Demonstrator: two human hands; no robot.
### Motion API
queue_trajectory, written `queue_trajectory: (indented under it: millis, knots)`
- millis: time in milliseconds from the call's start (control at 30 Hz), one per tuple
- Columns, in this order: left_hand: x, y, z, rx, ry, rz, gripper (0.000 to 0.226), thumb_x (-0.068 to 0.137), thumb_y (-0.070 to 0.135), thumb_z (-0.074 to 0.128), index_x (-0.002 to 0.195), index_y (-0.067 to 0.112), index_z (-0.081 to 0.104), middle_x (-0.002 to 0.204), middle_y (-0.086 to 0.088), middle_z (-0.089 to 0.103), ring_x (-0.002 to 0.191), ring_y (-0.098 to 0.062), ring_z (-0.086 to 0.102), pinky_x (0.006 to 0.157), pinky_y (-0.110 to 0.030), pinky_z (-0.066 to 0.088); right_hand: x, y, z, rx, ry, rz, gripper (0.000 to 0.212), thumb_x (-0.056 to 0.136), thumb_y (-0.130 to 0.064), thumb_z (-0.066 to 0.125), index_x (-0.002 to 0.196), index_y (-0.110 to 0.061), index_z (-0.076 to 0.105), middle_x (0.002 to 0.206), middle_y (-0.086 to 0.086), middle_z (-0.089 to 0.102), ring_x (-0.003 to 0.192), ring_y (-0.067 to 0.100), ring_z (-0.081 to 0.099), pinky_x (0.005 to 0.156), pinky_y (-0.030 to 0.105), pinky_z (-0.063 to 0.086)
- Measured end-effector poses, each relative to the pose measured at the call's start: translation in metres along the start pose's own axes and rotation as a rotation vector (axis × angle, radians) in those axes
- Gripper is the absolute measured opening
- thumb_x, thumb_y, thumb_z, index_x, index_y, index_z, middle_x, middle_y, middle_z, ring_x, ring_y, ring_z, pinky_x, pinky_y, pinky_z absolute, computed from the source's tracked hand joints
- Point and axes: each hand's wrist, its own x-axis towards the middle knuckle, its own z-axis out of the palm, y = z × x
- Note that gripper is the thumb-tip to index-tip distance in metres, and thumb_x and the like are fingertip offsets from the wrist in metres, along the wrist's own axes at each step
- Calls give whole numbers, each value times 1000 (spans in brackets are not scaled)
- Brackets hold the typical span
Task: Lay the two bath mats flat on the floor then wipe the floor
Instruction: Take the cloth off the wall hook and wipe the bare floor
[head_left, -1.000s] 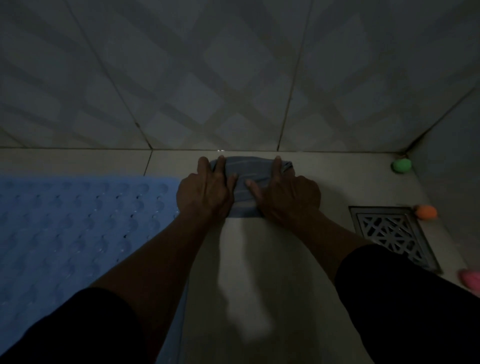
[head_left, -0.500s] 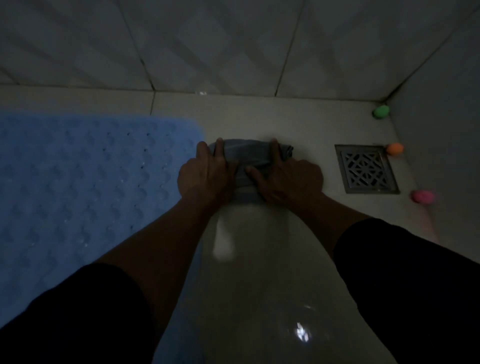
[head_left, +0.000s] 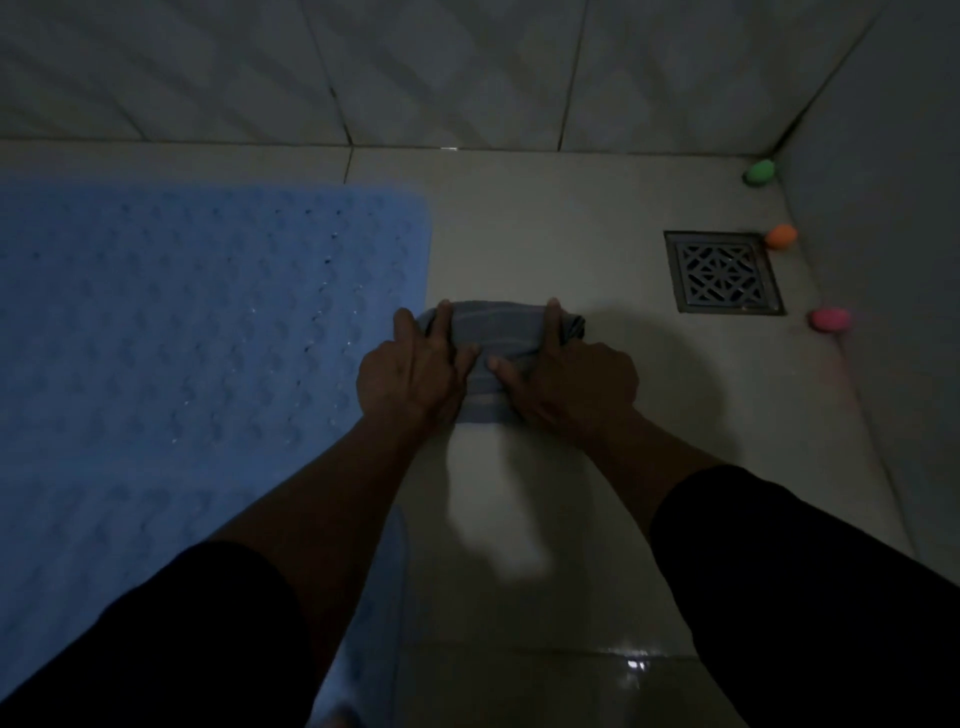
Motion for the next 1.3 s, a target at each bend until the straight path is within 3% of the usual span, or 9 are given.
queue_trajectory:
  millis: [100, 333, 467, 700, 933, 1067, 1167, 1233, 1300]
  knots:
    - [-37, 3, -7, 90, -66, 61, 67, 103, 51, 35, 157, 31, 3, 157, -16, 14, 132, -37, 44, 95, -44, 46, -29, 3, 7, 35, -17, -12, 100, 87, -78, 28, 155, -17, -13, 134, 20, 55, 111, 36, 58, 89, 40, 42]
    - [-84, -2, 17, -22, -79, -85, 72, 97, 63, 31, 157, 32, 6, 149, -18, 25, 104, -41, 60, 82, -43, 49, -80, 7, 21, 31, -72, -42, 102, 87, -79, 27, 154, -16, -18, 128, 17, 60, 101, 32, 62, 78, 38, 41]
    - [-118, 2, 19, -1, -107, -101, 73, 97, 62, 35, 157, 33, 4, 146, -18, 26, 104, -39, 61, 83, -42, 49, -108, 11, 21, 44, -112, -64, 101, 89, -75, 31, 154, -14, -18, 141, 18, 51, 109, 33, 60, 83, 38, 42]
    - [-170, 5, 25, 35, -198, -98, 83, 94, 58, 47, 157, 33, -2, 147, -23, 22, 119, -41, 52, 89, -46, 50, -149, 22, 40, 66, -82, -105, 105, 86, -78, 33, 154, -16, -17, 125, 17, 61, 97, 32, 64, 70, 36, 38]
    - [-209, -1, 37, -46, -112, -136, 75, 98, 61, 35, 158, 30, 4, 147, -18, 28, 111, -36, 58, 87, -42, 48, -184, 21, 49, 24, -99, -78, 106, 82, -83, 29, 154, -20, -18, 132, 18, 57, 105, 32, 62, 81, 38, 43]
    - [-241, -7, 44, -43, -110, -61, 74, 98, 59, 38, 157, 29, 5, 148, -19, 27, 114, -36, 56, 87, -42, 49, -225, 19, 57, -25, -60, -47, 105, 84, -81, 29, 154, -18, -15, 115, 18, 65, 86, 32, 64, 70, 36, 41]
    - [-267, -15, 58, -56, -28, -48, 74, 96, 64, 36, 157, 26, 16, 145, -20, 37, 103, -34, 62, 81, -39, 51, -259, 17, 65, -68, -83, 18, 107, 81, -85, 24, 154, -19, -16, 100, 18, 68, 68, 29, 57, 62, 32, 38]
    - [-286, -21, 64, -52, 66, 2, 75, 93, 66, 43, 154, 24, 29, 133, -18, 49, 86, -30, 66, 66, -33, 49, -279, 16, 70, -84, -83, 44, 106, 80, -86, 23, 154, -21, -16, 105, 19, 67, 78, 31, 64, 65, 34, 39]
    - [-298, -27, 74, -114, -23, 26, 74, 95, 65, 35, 156, 25, 20, 135, -15, 41, 92, -32, 64, 69, -35, 47, -299, 13, 73, -92, -91, 65, 105, 80, -86, 24, 154, -24, -16, 110, 20, 66, 86, 33, 66, 67, 36, 38]
